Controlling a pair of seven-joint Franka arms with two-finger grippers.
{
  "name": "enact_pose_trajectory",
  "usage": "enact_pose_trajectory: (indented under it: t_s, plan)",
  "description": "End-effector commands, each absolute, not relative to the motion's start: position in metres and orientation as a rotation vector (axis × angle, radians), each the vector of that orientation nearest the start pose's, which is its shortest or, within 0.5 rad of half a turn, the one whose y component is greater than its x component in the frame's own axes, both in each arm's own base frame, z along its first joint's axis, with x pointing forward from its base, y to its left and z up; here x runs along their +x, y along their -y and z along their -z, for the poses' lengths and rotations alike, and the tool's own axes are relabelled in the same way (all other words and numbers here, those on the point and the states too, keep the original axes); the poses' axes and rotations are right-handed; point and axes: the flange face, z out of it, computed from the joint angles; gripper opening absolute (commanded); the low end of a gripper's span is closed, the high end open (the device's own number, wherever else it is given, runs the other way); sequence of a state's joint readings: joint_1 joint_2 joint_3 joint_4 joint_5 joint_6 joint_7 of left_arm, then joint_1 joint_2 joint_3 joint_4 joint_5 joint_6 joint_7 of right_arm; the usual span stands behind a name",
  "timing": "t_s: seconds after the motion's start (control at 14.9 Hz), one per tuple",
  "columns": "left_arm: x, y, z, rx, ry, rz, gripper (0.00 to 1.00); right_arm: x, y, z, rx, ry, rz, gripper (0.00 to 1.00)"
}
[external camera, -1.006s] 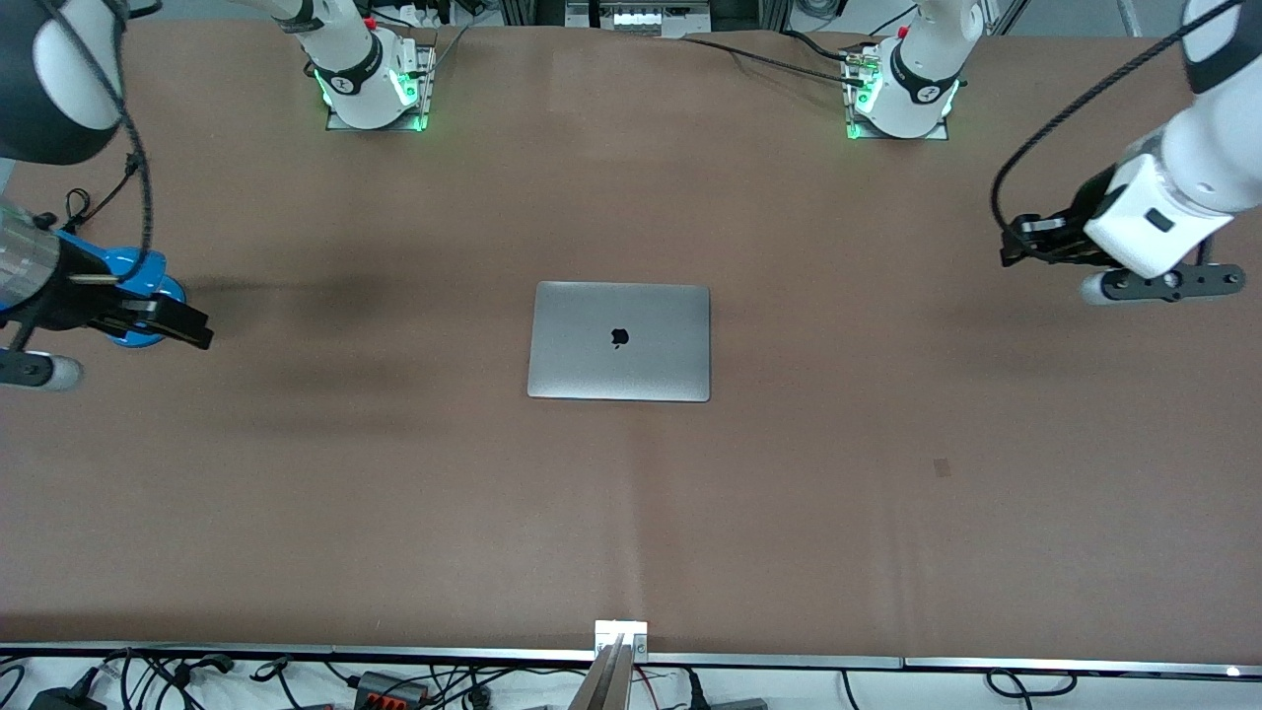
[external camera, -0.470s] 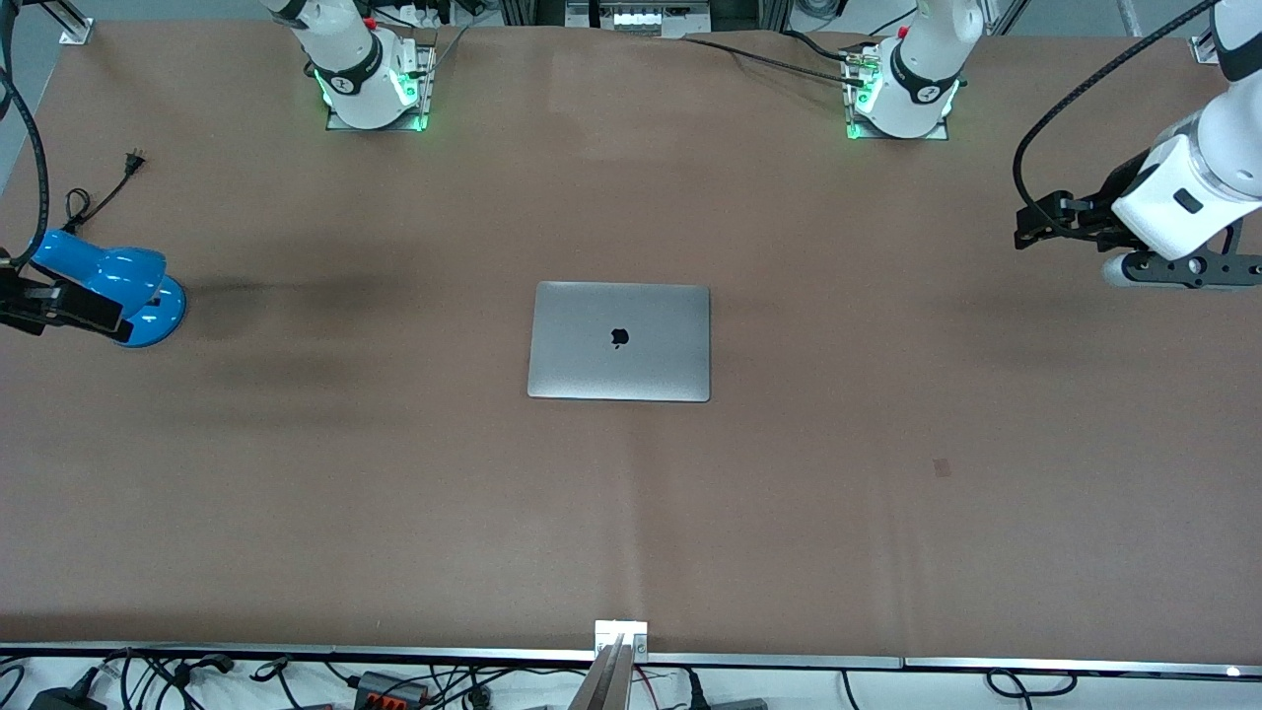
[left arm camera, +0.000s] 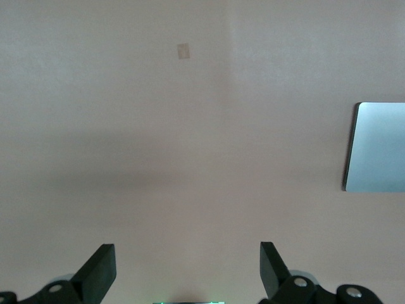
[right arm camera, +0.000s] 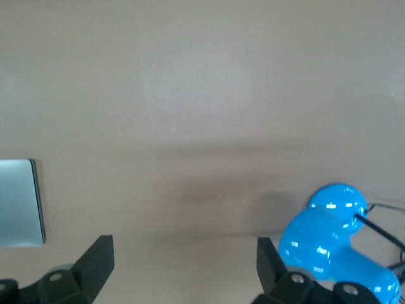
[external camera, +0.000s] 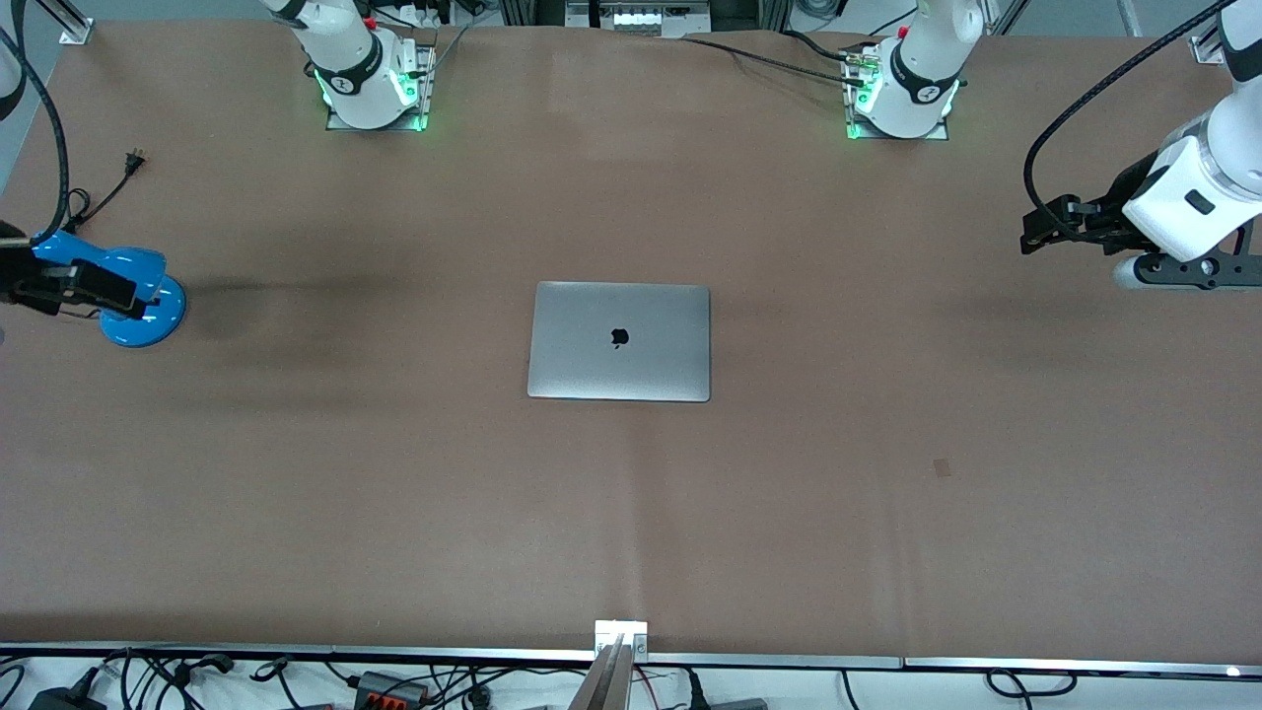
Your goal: Close laptop with both arms from behind
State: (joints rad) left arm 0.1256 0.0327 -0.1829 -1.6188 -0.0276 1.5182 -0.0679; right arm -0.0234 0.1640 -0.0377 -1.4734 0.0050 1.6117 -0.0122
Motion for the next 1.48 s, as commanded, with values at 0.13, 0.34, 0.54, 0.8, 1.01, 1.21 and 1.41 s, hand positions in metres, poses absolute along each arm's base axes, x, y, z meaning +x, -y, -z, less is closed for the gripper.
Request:
enact_pose_trajectory:
  t_s: [0.13, 0.34, 0.54, 0.8, 1.01, 1.21, 1.41]
  plan:
    - [0.558, 0.033, -0.584, -3.168, 0.029, -0.185, 1.00, 0.542, 0.034, -0.583, -3.157, -0.077, -0.037, 1.00]
    - [0.564, 0.032, -0.578, -3.172, 0.046, -0.144, 1.00, 0.539, 0.031, -0.589, -3.170, -0.068, -0.026, 1.00]
    - [0.565, 0.026, -0.578, -3.173, 0.063, -0.139, 1.00, 0.540, 0.030, -0.590, -3.169, -0.054, -0.011, 1.00]
    - [0.564, 0.026, -0.581, -3.177, 0.044, -0.134, 1.00, 0.542, 0.027, -0.593, -3.154, -0.054, 0.014, 1.00]
    - [0.563, 0.025, -0.581, -3.176, 0.046, -0.139, 1.00, 0.542, 0.027, -0.594, -3.155, -0.046, 0.016, 1.00]
    - [0.563, 0.026, -0.581, -3.178, 0.043, -0.144, 1.00, 0.540, 0.028, -0.595, -3.159, -0.043, 0.011, 1.00]
    - [0.564, 0.026, -0.582, -3.181, 0.046, -0.142, 1.00, 0.538, 0.030, -0.599, -3.164, -0.045, 0.018, 1.00]
